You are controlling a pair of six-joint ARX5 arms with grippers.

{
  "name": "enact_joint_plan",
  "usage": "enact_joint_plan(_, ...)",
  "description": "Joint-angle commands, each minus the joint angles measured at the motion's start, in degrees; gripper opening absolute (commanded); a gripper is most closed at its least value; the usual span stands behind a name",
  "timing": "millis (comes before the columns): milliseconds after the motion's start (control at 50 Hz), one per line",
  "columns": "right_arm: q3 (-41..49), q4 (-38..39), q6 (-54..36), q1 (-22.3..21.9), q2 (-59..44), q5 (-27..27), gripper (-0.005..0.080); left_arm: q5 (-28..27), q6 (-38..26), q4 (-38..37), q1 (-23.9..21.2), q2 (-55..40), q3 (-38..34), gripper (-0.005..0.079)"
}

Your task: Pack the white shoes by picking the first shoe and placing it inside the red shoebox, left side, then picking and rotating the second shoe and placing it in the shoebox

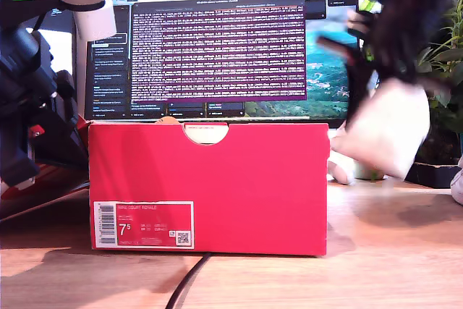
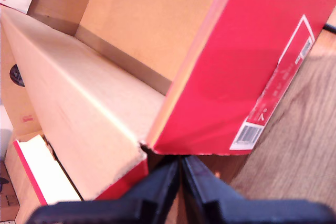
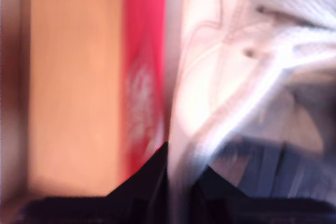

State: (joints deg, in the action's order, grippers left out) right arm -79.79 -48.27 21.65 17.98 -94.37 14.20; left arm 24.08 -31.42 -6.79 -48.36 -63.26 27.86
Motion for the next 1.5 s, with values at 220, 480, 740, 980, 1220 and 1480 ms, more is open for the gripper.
enact_joint_plan(220,-12.87,0.0,2.67,9.51,1.11,0.22,-0.0013,-0.02,0.37,0.83,-0.02,-0.52,0.61,-0.0019)
enact_joint_plan(480,-13.97,4.61,6.38,15.3,0.7,-0.07,-0.0013,0.0,0.37,0.83,-0.02,-0.52,0.61,-0.0019)
enact_joint_plan(740,-13.97,8.11,9.77,18.58,-2.27,-1.29,-0.0013,0.0,0.37,0.83,-0.02,-0.52,0.61,-0.0019)
enact_joint_plan(980,-13.97,10.6,12.48,20.87,-6.64,-1.46,-0.0013,0.0,0.37,0.83,-0.02,-0.52,0.61,-0.0018)
enact_joint_plan(1220,-13.97,11.96,14.05,22.32,-10.51,-1.62,-0.0013,0.0,0.37,0.87,0.0,-0.52,0.61,-0.0018)
enact_joint_plan(1480,-13.97,14.25,14.6,22.75,-14.67,-2.8,-0.0013,0.02,0.37,0.85,0.0,-0.52,0.61,-0.0018)
